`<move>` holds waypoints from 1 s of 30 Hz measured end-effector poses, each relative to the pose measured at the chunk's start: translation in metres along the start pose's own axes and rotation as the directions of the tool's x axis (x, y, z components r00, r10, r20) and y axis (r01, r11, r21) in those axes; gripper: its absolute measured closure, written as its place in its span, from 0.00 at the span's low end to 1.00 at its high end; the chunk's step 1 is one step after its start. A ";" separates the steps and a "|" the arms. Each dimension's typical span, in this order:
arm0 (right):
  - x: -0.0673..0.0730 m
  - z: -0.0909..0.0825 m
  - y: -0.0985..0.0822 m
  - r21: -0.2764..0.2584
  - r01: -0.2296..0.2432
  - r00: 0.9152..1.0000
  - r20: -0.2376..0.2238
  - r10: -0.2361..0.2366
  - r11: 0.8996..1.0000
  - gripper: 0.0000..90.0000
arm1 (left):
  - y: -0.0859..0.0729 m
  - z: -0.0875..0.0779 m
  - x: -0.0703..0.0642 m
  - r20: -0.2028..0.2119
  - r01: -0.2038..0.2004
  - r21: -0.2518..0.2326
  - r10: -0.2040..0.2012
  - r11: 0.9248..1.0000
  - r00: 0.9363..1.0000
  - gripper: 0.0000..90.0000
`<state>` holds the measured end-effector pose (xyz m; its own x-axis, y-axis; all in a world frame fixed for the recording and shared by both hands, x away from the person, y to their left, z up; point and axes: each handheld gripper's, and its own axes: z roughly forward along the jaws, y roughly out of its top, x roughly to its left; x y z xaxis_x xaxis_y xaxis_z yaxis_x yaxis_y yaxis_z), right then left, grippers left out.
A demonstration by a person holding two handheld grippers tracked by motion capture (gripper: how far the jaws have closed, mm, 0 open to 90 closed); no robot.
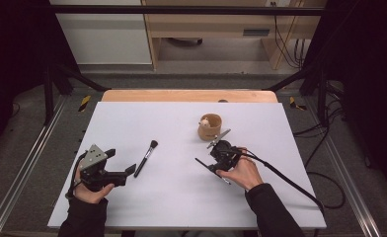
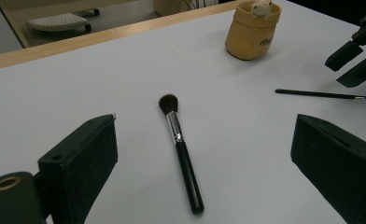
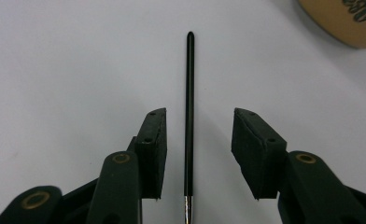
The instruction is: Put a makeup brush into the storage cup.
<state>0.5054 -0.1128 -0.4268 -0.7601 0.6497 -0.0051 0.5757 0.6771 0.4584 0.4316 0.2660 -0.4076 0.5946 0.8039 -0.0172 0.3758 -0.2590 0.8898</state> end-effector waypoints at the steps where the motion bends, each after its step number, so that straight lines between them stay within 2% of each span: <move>1: 0.000 0.002 0.000 0.010 0.007 1.000 0.000 -0.007 1.000 0.63 | 0.000 0.000 0.000 0.000 0.000 0.000 0.000 1.000 1.000 0.07; 5: 0.001 0.010 -0.001 0.055 0.021 1.000 -0.007 -0.021 0.998 0.67 | 0.000 0.001 -0.001 0.001 -0.003 0.003 0.003 1.000 1.000 0.07; 15: 0.003 0.024 -0.002 0.118 0.027 1.000 -0.011 -0.026 0.993 0.77 | -0.001 0.001 0.000 0.000 -0.009 0.012 0.009 1.000 1.000 0.07; 23: 0.003 0.025 -0.003 0.128 0.033 0.999 -0.025 -0.030 0.991 0.87 | -0.001 0.002 -0.001 0.000 -0.012 0.014 0.012 1.000 1.000 0.07; 26: 0.002 0.025 -0.002 0.134 0.012 1.000 -0.024 -0.009 0.991 0.91 | -0.001 0.003 -0.001 0.000 -0.013 0.017 0.013 1.000 1.000 0.07; 28: 0.001 0.025 -0.002 0.131 0.024 0.999 -0.025 -0.021 0.991 0.92 | -0.001 0.003 -0.001 0.000 -0.012 0.019 0.012 1.000 1.000 0.07; 29: 0.002 0.025 -0.002 0.137 0.009 1.000 -0.024 -0.006 0.991 0.94 | -0.001 0.003 -0.002 0.000 -0.013 0.020 0.013 1.000 1.000 0.07; 30: 0.001 0.025 -0.002 0.133 0.021 1.000 -0.023 -0.018 0.991 0.95 | -0.001 0.003 -0.002 0.001 -0.014 0.022 0.014 1.000 1.000 0.07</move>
<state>0.5111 -0.1047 -0.4501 -0.7772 0.6293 0.0069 0.5946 0.7306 0.3357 0.4325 0.2629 -0.4102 0.6007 0.7995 -0.0048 0.3824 -0.2821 0.8799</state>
